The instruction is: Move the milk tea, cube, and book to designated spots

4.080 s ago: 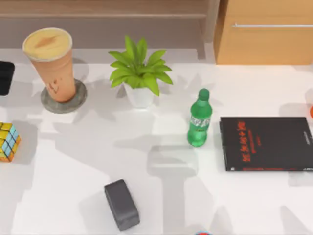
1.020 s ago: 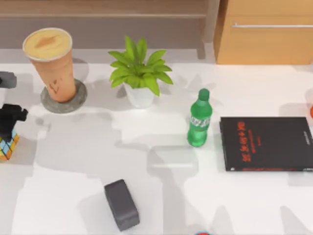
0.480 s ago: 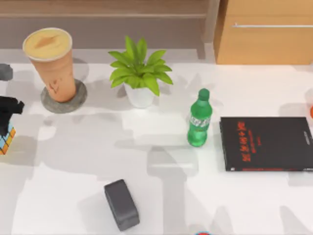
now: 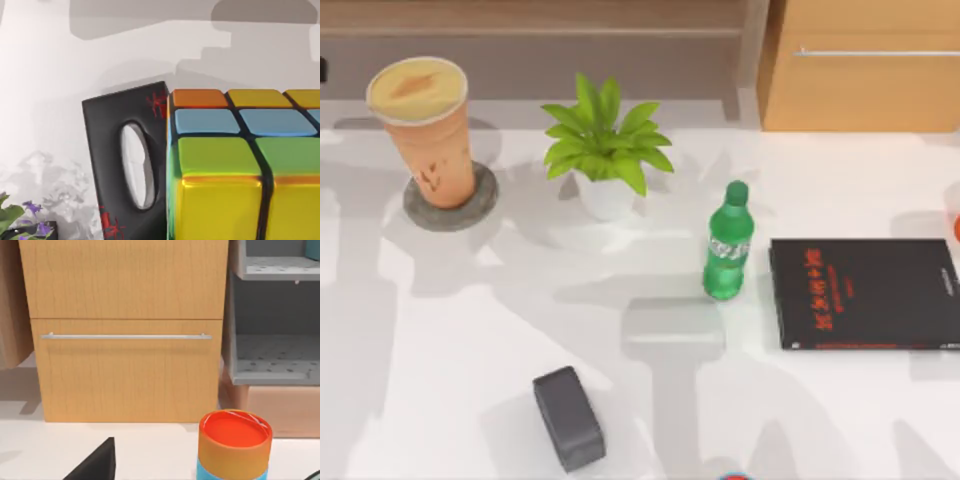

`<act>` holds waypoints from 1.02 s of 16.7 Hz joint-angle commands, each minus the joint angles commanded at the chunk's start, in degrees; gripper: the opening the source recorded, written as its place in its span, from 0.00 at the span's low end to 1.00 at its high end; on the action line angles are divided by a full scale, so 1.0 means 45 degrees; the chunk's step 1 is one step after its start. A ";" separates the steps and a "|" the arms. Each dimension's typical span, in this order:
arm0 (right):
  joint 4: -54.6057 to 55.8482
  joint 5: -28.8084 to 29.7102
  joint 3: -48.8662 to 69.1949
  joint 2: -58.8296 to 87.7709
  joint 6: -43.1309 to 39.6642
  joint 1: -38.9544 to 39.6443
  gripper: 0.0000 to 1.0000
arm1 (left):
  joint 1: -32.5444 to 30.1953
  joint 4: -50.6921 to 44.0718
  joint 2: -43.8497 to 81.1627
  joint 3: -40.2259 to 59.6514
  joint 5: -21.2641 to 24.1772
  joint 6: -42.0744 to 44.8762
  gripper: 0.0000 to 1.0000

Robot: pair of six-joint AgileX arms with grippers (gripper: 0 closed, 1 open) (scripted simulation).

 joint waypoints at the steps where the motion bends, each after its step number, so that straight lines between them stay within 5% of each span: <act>1: 0.0000 0.0000 0.0000 0.0000 0.0000 0.0000 1.00 | -0.0002 0.0992 -0.0378 0.0013 -0.0122 -0.0316 0.00; 9: 0.0000 0.0000 0.0000 0.0000 0.0000 0.0000 1.00 | -0.0849 0.8637 -0.2218 -0.0226 0.0778 -0.1308 0.00; 17: 0.0000 0.0000 0.0000 0.0000 0.0000 0.0000 1.00 | -0.1355 1.0081 -0.2102 -0.0030 0.1527 -0.1119 0.00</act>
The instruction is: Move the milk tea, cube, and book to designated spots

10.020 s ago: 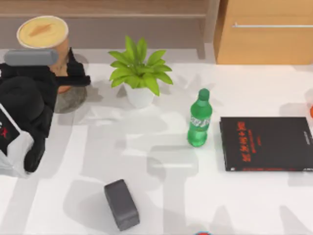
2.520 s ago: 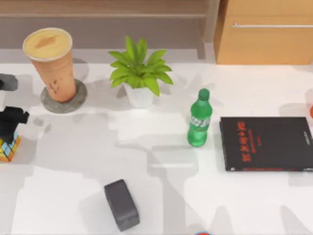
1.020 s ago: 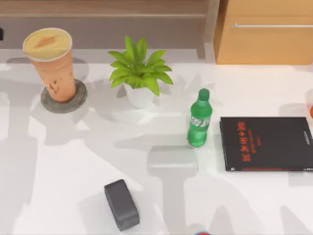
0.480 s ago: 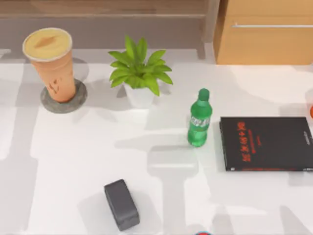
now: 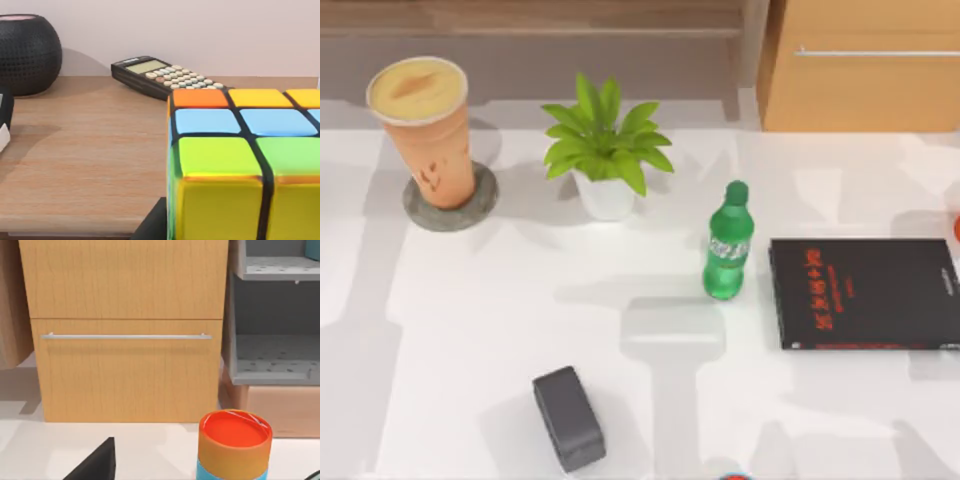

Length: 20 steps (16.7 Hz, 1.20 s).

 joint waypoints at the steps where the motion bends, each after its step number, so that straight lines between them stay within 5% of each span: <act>1: 0.0000 0.0000 0.0000 0.0000 0.0000 0.0000 1.00 | -0.0002 0.0031 0.0002 0.0022 0.0020 -0.0003 0.00; 8: 0.0000 0.0000 0.0000 0.0000 0.0000 0.0000 1.00 | -0.0160 0.1527 0.2657 0.3206 0.0693 -0.0310 0.00; 19: 0.0000 0.0000 0.0000 0.0000 0.0000 0.0000 1.00 | -0.0132 -0.0668 0.5032 0.5725 0.0033 -0.0027 0.00; 20: 0.0000 0.0000 0.0000 0.0000 0.0000 0.0000 1.00 | -0.0132 -0.0668 0.5032 0.5725 0.0033 -0.0027 0.08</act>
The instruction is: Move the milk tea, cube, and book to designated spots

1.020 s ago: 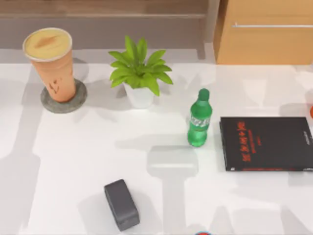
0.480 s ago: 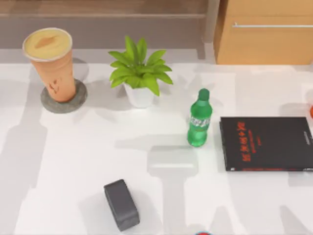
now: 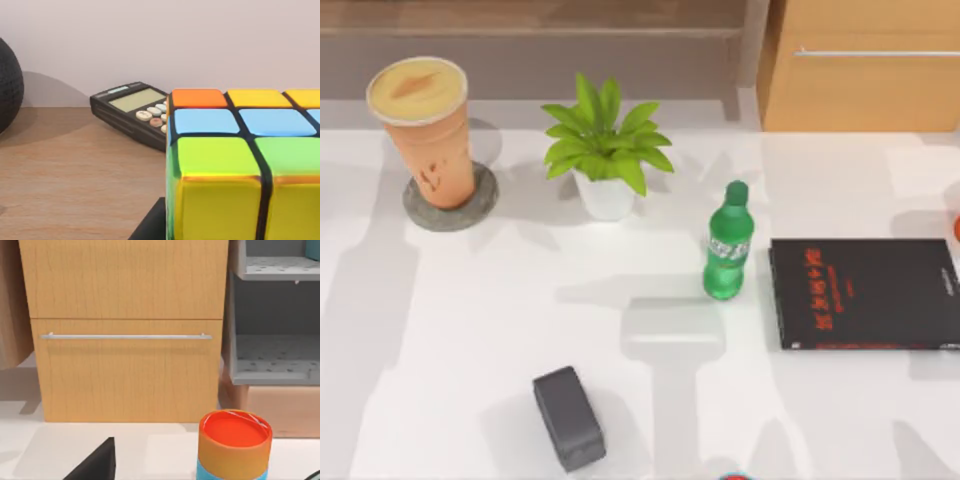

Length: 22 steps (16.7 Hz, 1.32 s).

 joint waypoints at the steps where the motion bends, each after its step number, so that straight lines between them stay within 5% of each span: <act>1: 0.0000 0.0000 0.0000 0.0000 0.0000 0.0000 1.00 | 0.0000 0.0000 0.0000 0.0000 0.0000 0.0000 0.15; 12: 0.0000 0.0000 0.0000 0.0000 0.0000 0.0000 1.00 | 0.0000 0.0000 0.0000 0.0000 0.0000 0.0000 0.98; 22: 0.0000 0.0000 0.0000 0.0000 0.0000 0.0000 1.00 | 0.0007 0.0011 -0.0048 -0.0053 0.0006 -0.0001 1.00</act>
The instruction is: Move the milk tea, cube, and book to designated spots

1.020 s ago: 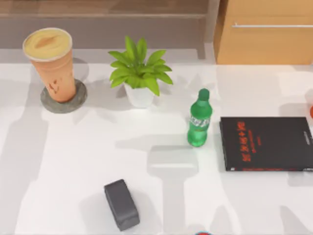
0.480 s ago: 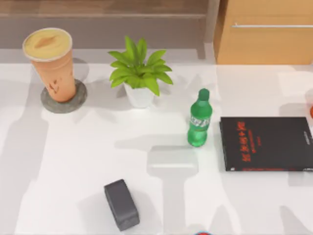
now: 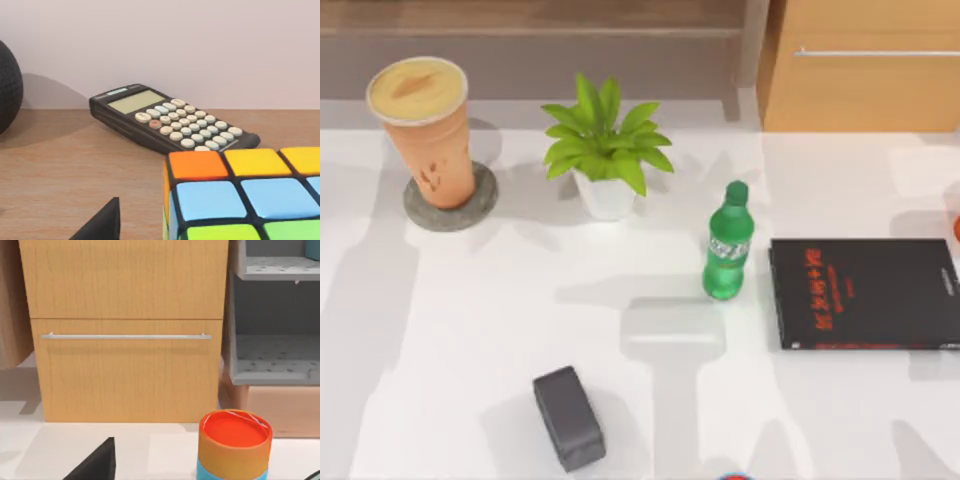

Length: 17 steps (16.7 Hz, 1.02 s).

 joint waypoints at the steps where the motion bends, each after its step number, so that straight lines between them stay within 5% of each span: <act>1: 0.0000 0.0000 0.0000 0.0000 0.0000 0.0000 1.00 | -0.0011 0.0028 -0.0134 -0.0169 0.0014 -0.0005 1.00; 17: 0.0000 0.0000 0.0000 0.0000 0.0000 0.0000 1.00 | 0.0001 0.0406 -0.3256 -0.3499 -0.0002 -0.0001 1.00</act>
